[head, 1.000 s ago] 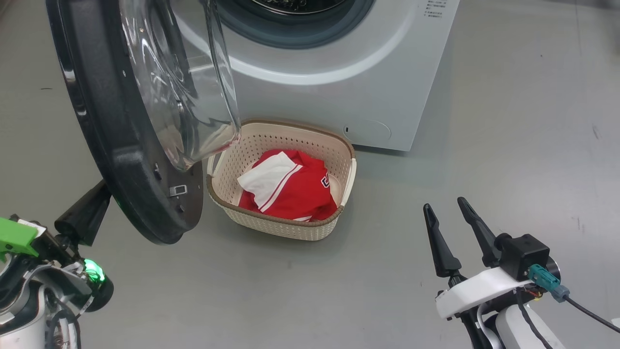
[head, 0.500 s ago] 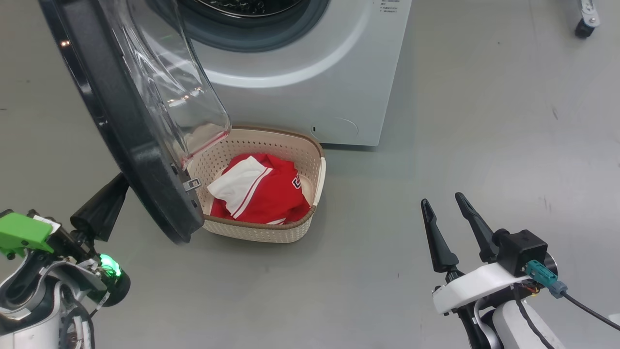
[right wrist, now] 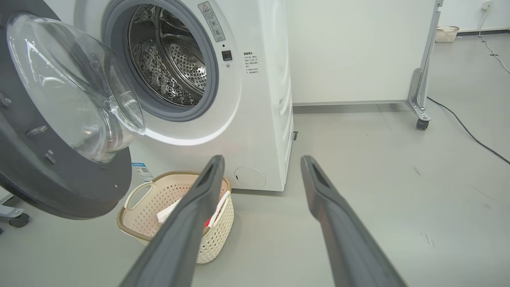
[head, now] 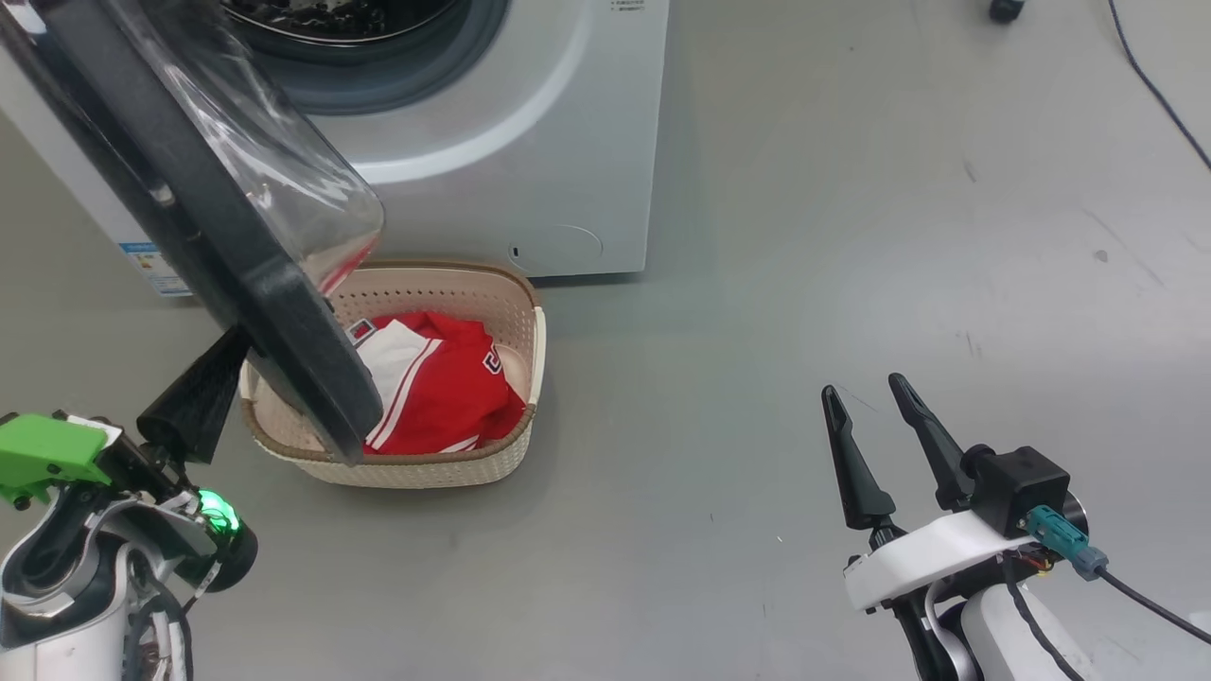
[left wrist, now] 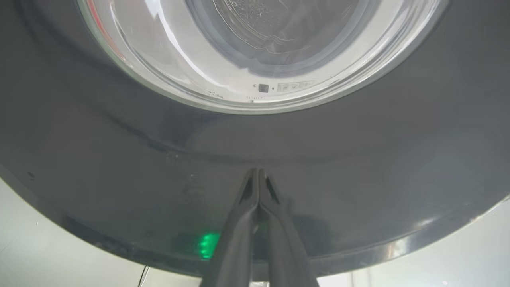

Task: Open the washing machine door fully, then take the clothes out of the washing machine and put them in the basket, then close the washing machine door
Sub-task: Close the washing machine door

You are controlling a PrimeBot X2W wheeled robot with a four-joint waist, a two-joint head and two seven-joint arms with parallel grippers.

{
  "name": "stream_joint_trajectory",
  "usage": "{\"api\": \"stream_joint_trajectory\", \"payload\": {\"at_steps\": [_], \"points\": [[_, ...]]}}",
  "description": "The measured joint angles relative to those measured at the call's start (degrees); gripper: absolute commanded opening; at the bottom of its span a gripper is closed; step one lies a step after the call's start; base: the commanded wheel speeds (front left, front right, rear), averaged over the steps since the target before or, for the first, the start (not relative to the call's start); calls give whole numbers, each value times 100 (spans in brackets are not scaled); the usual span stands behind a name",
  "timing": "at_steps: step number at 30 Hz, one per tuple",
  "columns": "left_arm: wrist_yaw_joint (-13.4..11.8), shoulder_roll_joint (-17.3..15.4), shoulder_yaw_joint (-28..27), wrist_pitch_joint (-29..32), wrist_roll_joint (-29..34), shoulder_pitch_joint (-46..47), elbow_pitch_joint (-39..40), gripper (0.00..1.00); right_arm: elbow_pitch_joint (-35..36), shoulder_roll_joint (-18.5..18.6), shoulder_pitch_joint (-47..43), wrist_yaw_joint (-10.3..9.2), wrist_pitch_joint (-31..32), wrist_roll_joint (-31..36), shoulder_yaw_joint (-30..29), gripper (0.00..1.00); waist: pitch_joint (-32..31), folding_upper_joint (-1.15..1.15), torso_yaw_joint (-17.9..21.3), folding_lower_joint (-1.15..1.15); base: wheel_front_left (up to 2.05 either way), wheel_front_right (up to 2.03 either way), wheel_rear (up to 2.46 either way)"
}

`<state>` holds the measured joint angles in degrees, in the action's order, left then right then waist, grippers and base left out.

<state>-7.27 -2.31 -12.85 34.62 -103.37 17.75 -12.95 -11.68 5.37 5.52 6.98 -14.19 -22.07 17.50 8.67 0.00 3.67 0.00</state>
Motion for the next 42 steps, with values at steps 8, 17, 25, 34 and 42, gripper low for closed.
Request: {"api": "stream_joint_trajectory", "payload": {"at_steps": [8, 17, 25, 34, 42], "points": [[0, 8, -13, -345, 0, 141, -55, 0, 0, -13, 36, 0, 0, 0, -22, 100, 63, 0, 492, 0, 0, 0, 0], [-1, 22, -88, -730, 1, 302, -119, 0, -5, -85, 43, 0, 0, -7, -56, 100, 123, 0, 1030, 0, 0, 0, 0], [-1, 36, -102, -1238, 13, 694, -285, 0, -5, -107, 43, 0, 0, -10, -151, 100, 177, 0, 1449, 0, 0, 0, 0], [-1, 45, -67, -1696, 145, 910, -526, 0, -14, -175, 43, 0, 0, -53, -48, 100, 226, 0, 1793, 0, 0, 0, 0], [-1, 47, -98, -1978, 160, 1090, -770, 0, -19, -186, 41, 0, 0, -62, -87, 100, 294, 0, 2115, 0, 0, 0, 0]]}}
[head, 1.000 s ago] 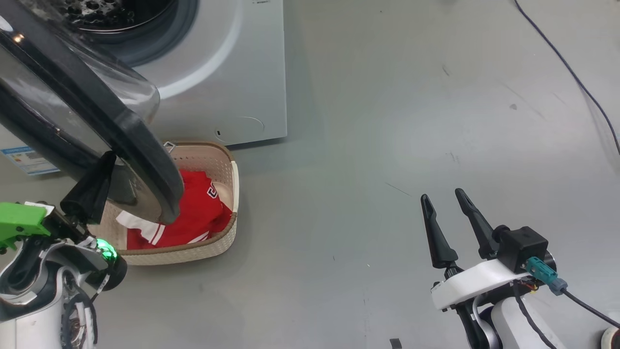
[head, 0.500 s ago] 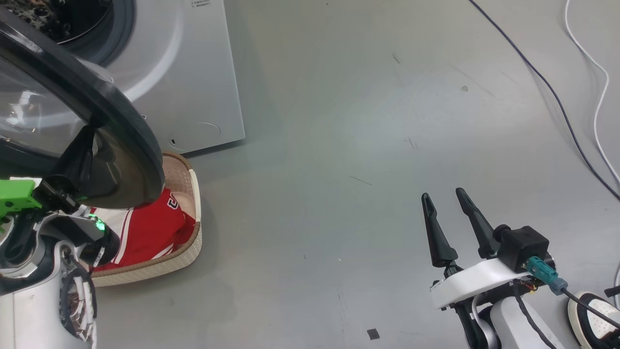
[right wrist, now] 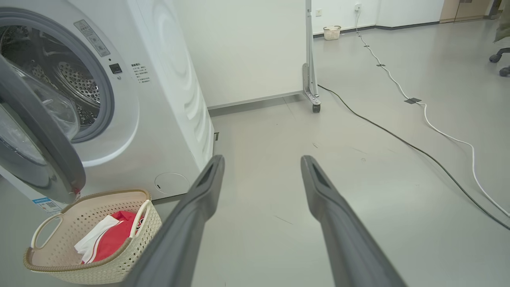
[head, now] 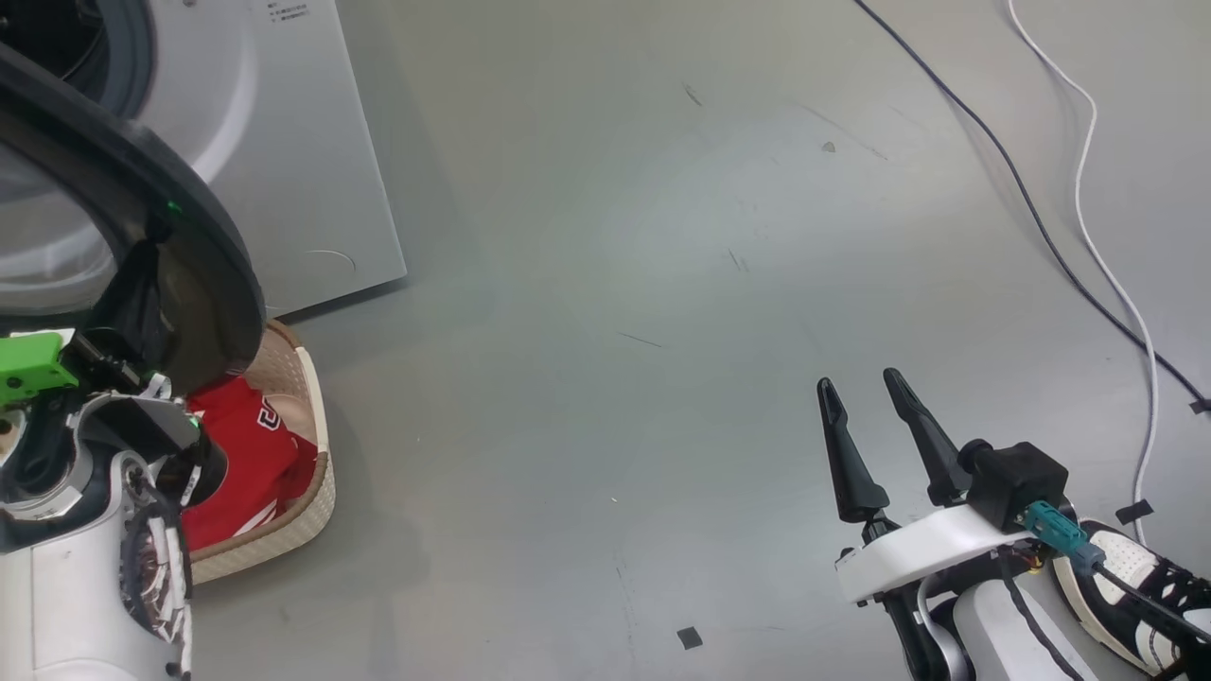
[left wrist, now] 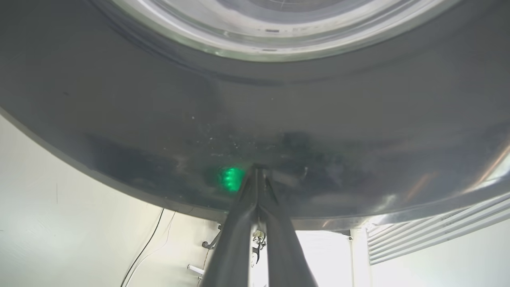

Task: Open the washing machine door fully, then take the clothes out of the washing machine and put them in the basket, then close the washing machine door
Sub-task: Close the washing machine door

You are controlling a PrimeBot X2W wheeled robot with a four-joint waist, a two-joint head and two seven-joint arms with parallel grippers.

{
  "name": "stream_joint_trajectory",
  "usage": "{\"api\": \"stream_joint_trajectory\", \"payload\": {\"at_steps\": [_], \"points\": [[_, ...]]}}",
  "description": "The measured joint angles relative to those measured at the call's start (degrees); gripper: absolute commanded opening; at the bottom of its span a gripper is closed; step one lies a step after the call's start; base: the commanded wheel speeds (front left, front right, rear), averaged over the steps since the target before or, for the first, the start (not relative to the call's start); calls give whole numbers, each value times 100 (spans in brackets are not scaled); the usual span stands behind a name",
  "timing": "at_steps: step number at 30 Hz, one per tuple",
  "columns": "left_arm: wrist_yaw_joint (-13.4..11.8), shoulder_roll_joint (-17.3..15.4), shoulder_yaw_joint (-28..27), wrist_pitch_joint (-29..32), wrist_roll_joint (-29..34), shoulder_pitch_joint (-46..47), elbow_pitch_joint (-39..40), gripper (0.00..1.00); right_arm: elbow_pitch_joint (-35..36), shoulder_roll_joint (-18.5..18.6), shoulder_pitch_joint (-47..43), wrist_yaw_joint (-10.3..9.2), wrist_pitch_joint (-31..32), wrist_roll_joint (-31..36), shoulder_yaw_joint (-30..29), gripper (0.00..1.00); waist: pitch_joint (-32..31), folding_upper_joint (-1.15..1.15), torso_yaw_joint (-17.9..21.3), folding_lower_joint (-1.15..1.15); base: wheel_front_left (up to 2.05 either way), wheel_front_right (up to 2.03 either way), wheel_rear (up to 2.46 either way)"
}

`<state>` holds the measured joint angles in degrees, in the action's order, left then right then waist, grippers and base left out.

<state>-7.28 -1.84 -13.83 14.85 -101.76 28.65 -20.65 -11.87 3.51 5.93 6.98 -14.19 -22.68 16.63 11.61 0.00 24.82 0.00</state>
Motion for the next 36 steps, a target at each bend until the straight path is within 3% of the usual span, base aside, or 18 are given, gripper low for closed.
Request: {"api": "stream_joint_trajectory", "payload": {"at_steps": [12, 18, 24, 32, 36], "points": [[16, 32, 512, -88, -60, 185, -420, 0, 100, -7, -6, 0, 0, -5, -357, 100, -35, 0, -73, 0, 0, 0, 0], [221, 37, 900, -18, 77, 158, -557, 0, 169, -10, -8, 0, 0, 2, -510, 100, -120, 0, -314, 0, 0, 0, 0], [612, 7, 1722, 288, 895, -285, -573, 0, 224, 4, -34, 0, -1, 13, -673, 100, -264, 0, -614, 0, 0, 0, 0], [1254, -372, 2475, 261, 2009, -891, -448, 0, 235, 69, -160, 0, 0, 75, -738, 100, -516, 0, -1069, 0, 0, 0, 0], [1348, -588, 2703, -11, 2615, -1053, -305, 0, 241, 122, -260, 0, 0, 115, -789, 100, -641, 0, -1317, 0, 0, 0, 0]]}}
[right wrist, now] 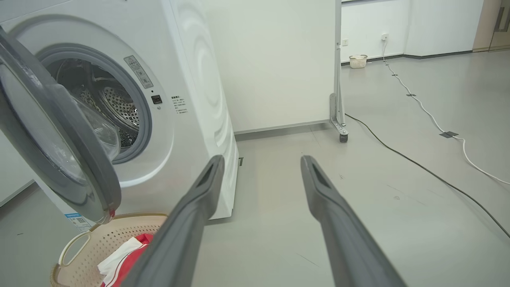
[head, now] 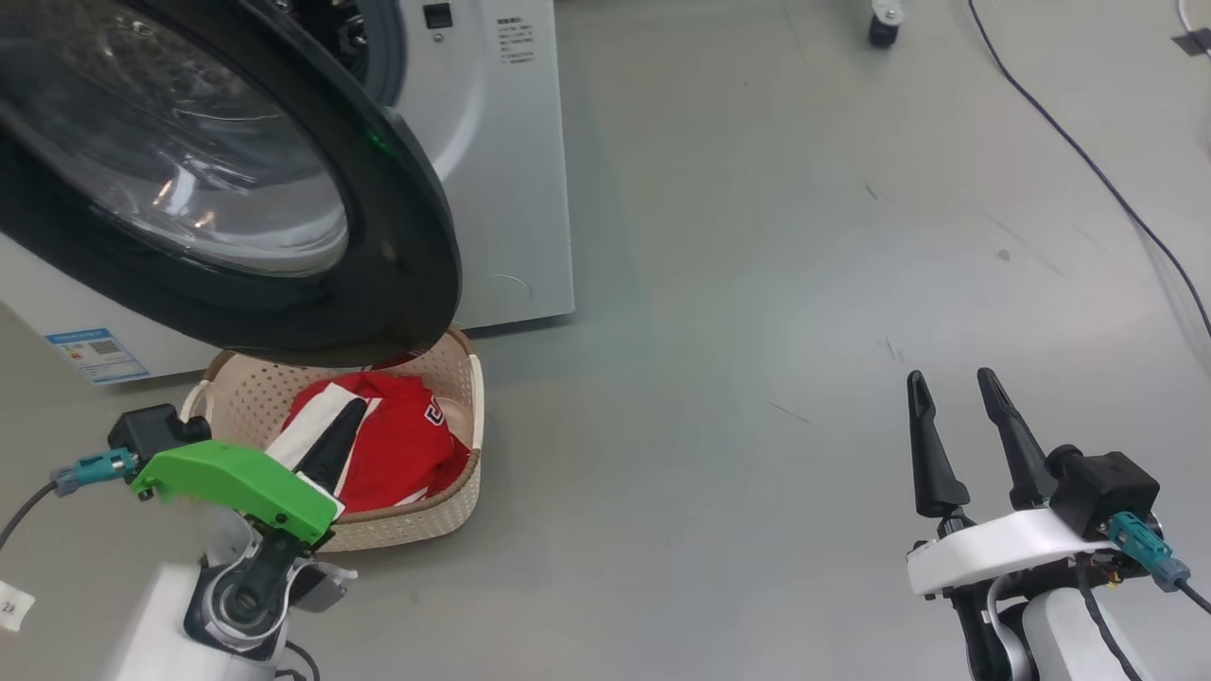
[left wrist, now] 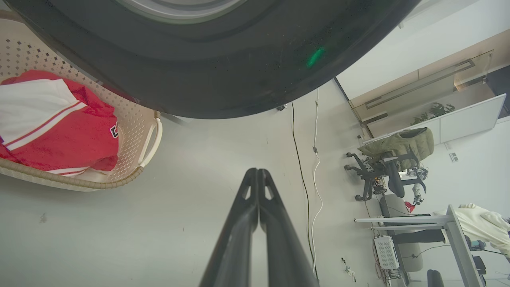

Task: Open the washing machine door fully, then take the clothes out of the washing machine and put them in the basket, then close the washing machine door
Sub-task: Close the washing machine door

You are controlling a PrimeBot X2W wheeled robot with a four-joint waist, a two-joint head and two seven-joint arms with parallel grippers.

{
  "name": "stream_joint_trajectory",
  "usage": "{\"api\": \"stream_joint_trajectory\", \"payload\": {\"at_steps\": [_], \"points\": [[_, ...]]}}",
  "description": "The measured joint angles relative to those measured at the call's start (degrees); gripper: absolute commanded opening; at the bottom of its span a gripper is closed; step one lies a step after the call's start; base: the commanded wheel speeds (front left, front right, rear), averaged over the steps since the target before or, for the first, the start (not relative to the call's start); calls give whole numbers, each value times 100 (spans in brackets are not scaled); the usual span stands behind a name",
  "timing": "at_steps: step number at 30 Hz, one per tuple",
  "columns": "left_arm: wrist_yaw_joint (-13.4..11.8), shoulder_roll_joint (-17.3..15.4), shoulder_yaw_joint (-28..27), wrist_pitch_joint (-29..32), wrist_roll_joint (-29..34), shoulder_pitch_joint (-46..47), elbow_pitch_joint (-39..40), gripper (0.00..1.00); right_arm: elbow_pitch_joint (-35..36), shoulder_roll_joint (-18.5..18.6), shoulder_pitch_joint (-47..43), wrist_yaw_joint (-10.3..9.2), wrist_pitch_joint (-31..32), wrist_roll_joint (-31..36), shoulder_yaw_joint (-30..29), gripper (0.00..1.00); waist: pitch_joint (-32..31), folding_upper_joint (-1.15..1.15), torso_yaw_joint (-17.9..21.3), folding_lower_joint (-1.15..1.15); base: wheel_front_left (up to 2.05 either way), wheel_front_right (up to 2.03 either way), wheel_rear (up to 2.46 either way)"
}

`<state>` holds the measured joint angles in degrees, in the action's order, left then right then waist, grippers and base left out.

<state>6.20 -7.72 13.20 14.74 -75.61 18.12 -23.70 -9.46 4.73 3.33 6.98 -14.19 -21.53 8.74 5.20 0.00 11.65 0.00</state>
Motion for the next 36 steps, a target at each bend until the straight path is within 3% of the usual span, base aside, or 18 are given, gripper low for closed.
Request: {"api": "stream_joint_trajectory", "payload": {"at_steps": [7, 26, 34, 36], "points": [[63, -282, 236, -722, 940, -284, 259, 0, 3, 63, -124, 0, 0, 44, -29, 100, -235, 0, -422, 0, 0, 0, 0], [66, -686, 355, -2805, 2610, -1220, 929, 0, 52, 88, -395, 0, 0, 69, -9, 100, -726, 0, -1114, 0, 0, 0, 0], [-76, -870, 363, -2917, 3382, -1587, 1036, 0, 53, 79, -420, 0, 0, 69, 96, 100, -786, 0, -1214, 0, 0, 0, 0], [-178, -909, 383, -2917, 3712, -1645, 1112, 99, 53, 78, -447, 0, 0, 69, 100, 100, -783, 0, -1221, 0, 0, 0, 0]]}}
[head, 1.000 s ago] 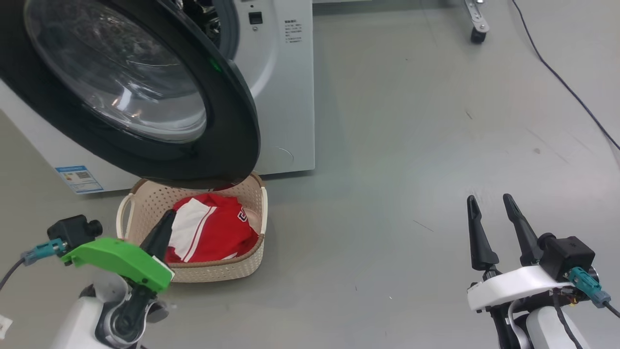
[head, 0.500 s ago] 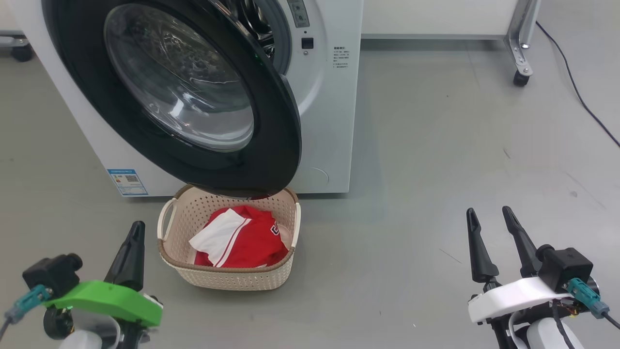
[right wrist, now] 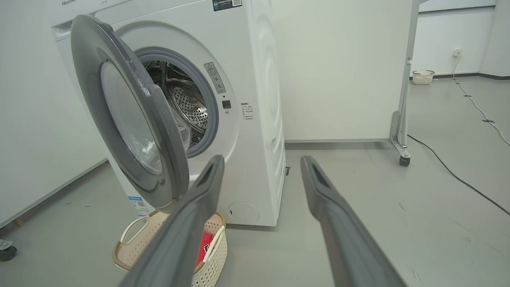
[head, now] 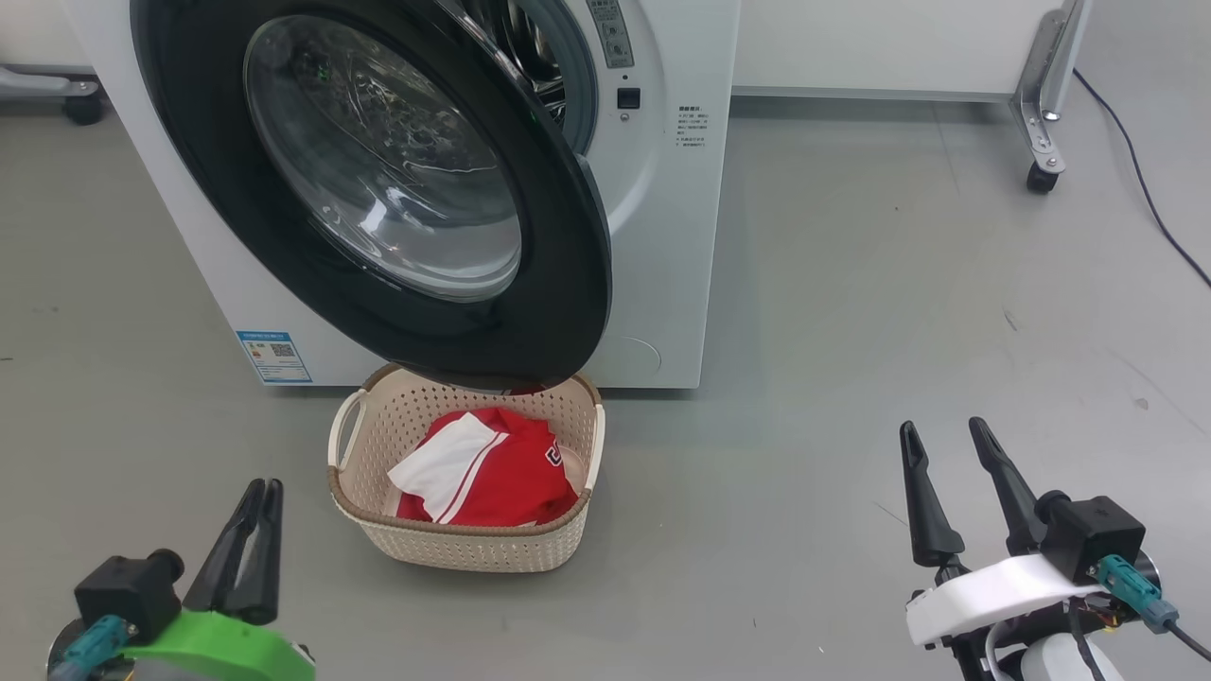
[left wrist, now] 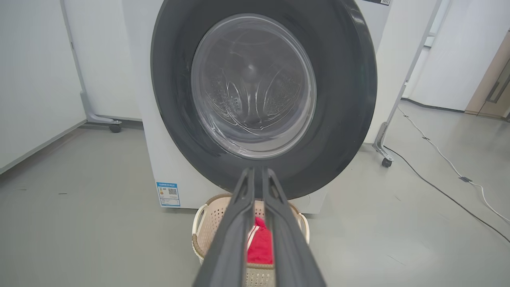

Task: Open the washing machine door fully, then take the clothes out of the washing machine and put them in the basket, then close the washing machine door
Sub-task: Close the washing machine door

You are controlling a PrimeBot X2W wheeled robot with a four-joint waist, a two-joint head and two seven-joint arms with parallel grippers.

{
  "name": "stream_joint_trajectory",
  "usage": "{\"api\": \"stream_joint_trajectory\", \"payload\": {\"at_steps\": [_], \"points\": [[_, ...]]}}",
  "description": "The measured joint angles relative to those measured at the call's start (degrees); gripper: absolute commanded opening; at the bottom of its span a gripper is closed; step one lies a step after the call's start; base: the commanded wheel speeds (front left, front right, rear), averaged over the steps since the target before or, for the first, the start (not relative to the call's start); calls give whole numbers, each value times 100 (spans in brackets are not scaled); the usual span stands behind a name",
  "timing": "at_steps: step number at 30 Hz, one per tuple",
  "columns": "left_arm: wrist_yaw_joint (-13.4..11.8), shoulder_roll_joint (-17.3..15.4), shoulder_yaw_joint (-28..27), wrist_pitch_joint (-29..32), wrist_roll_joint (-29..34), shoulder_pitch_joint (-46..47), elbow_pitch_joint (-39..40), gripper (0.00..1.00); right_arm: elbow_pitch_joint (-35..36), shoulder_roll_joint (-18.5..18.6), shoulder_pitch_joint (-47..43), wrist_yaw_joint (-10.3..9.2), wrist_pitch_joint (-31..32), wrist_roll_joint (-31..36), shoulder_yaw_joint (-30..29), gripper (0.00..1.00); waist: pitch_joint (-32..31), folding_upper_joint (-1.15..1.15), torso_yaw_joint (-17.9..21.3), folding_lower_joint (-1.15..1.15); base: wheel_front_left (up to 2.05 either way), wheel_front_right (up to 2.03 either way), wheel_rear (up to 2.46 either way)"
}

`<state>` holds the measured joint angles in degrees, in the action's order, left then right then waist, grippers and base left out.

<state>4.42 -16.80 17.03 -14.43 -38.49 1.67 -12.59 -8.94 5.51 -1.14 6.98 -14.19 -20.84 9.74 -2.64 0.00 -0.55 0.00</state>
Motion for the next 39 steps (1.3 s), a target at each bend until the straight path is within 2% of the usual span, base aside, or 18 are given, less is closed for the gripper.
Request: {"api": "stream_joint_trajectory", "payload": {"at_steps": [15, 39], "points": [[-219, 185, -133, 0, 737, -143, 537, 100, 23, -11, -52, 0, 0, -1, 36, 100, 48, 0, 13, 0, 0, 0, 0], [-178, 524, -367, 0, 1161, -493, 794, 100, 24, 2, -52, 0, 0, -1, 119, 100, 66, 0, 45, 0, 0, 0, 0]]}}
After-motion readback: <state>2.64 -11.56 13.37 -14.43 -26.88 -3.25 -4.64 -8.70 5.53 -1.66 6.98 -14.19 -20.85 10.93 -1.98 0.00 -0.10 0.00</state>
